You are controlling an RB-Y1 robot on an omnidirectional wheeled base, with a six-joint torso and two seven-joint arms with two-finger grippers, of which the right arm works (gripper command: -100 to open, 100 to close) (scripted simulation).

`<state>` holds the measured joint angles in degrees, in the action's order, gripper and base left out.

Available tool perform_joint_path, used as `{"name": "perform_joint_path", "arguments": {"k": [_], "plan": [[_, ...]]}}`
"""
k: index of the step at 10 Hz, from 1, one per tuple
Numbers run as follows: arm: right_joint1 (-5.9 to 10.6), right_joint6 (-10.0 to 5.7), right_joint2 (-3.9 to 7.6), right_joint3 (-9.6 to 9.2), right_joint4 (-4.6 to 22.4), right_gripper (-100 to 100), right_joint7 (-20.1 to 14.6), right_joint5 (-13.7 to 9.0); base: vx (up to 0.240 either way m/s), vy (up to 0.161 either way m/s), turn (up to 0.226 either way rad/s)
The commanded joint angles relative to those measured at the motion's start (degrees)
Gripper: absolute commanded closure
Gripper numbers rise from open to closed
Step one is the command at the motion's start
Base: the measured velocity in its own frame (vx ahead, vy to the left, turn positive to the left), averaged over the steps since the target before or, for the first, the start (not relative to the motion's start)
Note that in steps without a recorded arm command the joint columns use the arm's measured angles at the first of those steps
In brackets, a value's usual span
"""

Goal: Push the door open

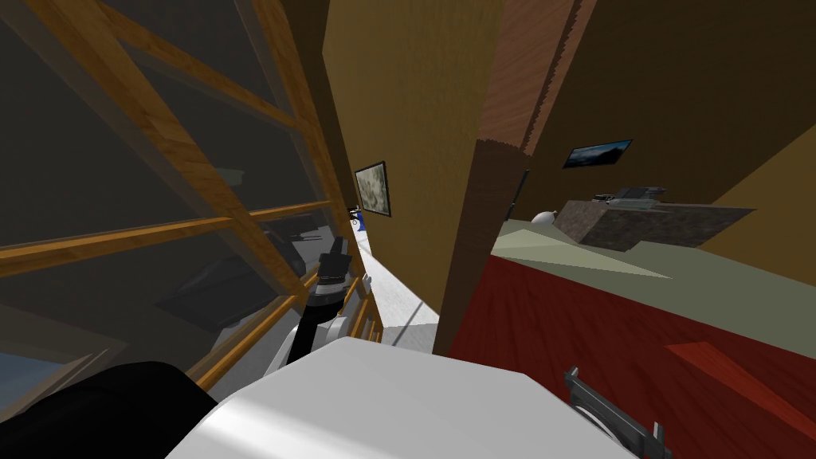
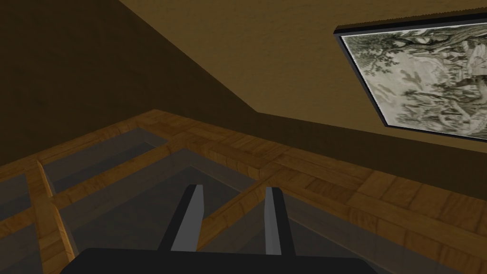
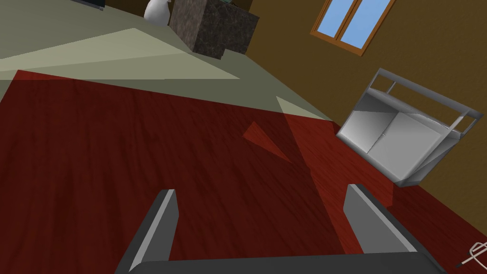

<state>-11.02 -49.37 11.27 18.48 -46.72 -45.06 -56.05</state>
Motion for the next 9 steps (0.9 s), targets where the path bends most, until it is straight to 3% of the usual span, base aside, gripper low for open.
{"name": "perform_joint_path", "arguments": {"k": [1, 9], "plan": [[0.00, 0.00, 0.00, 0.00, 0.00, -100, 0.00, 0.00, 0.000, 0.000, 0.000], [0.29, -0.14, -0.05, 0.18, 0.13, -100, -0.27, 0.26, 0.001, 0.004, -0.006]]}}
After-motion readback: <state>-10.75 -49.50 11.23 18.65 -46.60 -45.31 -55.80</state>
